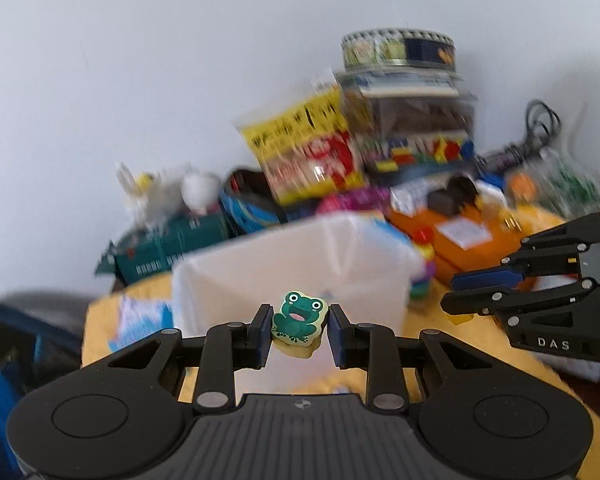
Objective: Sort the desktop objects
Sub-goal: 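Carry the frog tile and small yellow brick over the bin and release both, then grasp the orange brick with the left gripper while the right reaches toward a yellow brick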
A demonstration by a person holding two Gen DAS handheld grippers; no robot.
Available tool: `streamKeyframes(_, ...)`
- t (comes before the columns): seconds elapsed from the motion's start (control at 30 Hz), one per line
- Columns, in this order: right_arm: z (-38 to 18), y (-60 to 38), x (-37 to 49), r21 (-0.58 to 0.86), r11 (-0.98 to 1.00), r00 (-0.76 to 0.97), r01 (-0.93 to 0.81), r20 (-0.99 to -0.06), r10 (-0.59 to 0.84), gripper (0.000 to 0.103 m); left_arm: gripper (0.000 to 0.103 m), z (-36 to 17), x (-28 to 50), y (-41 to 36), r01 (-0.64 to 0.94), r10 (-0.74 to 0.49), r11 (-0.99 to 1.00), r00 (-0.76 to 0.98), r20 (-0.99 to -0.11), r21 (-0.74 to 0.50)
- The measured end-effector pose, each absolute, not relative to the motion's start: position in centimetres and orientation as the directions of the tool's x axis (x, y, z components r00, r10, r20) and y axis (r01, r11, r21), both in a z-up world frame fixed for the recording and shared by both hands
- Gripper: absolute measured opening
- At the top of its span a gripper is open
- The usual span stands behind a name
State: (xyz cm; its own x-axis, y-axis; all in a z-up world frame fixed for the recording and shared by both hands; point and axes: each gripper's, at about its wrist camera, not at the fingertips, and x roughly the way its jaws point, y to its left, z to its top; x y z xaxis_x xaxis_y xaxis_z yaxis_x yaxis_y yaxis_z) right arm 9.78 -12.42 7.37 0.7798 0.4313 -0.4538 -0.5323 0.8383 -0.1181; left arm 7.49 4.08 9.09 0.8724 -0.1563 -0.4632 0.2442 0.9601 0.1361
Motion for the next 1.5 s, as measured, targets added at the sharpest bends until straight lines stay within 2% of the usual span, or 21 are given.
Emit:
streamKeyframes(0.13,8.9,-11.7,12.3,-0.134,0.845,0.808,-0.517,-0.403,0.430,0.018,0.032,10.8,10.4,4.3,0.225,-0.137,0.960,0.898,-0.418,0.168)
streamKeyframes(0.33,9.1,-10.3,17.2,-0.126,0.868,0.826,-0.481,-0.396,0.400,0.018,0.032,10.4,15.7,4.4,0.203,-0.111,0.962,0.901,-0.421,0.181)
streamKeyframes(0.6,6.3,-8.7,22.1,-0.089,0.885,0.796,-0.457,-0.485,0.363,0.018,0.033,4.9,20.6,4.7,0.167,-0.040,0.971,0.822,-0.567,0.173)
streamKeyframes(0.63,6.0,-8.6,22.2,-0.091,0.885,0.790,-0.457,-0.499,0.356,0.021,0.033,4.4,20.9,4.9,0.163,-0.042,0.974,0.808,-0.588,0.154)
streamKeyframes(0.67,5.7,-8.5,22.4,-0.089,0.885,0.783,-0.457,-0.512,0.353,0.028,0.037,4.1,21.0,5.1,0.157,-0.049,0.979,0.797,-0.603,0.128)
streamKeyframes(0.73,5.4,-8.7,22.1,-0.077,0.884,0.780,-0.461,-0.510,0.362,0.030,0.049,4.0,20.4,5.4,0.153,-0.061,0.983,0.797,-0.601,0.104)
streamKeyframes(0.83,5.7,-8.8,21.0,-0.090,0.878,0.786,-0.469,-0.497,0.368,0.030,0.050,4.5,18.8,5.5,0.150,-0.060,0.982,0.816,-0.575,0.111)
streamKeyframes(0.93,6.4,-9.5,19.6,-0.093,0.873,0.795,-0.479,-0.469,0.386,0.034,0.051,5.6,16.7,5.7,0.153,-0.092,0.986,0.829,-0.552,0.067)
streamKeyframes(1.07,6.3,-10.9,16.8,-0.101,0.863,0.801,-0.495,-0.439,0.408,0.039,0.064,6.2,12.5,5.4,0.191,-0.155,0.982,0.846,-0.510,0.018)
streamKeyframes(1.2,4.3,-11.7,14.2,-0.082,0.857,0.770,-0.508,-0.489,0.410,0.039,0.065,3.8,9.2,4.5,0.220,-0.169,0.975,0.817,-0.552,0.027)
streamKeyframes(1.4,-2.0,-11.9,9.5,-0.012,0.836,0.648,-0.549,-0.638,0.417,0.039,0.064,-2.4,5.7,2.4,0.249,-0.162,0.968,0.722,-0.673,0.033)
streamKeyframes(1.5,-4.3,-12.2,7.4,0.038,0.833,0.590,-0.551,-0.688,0.422,0.039,0.057,-4.5,5.5,1.1,0.271,-0.173,0.962,0.681,-0.712,0.026)
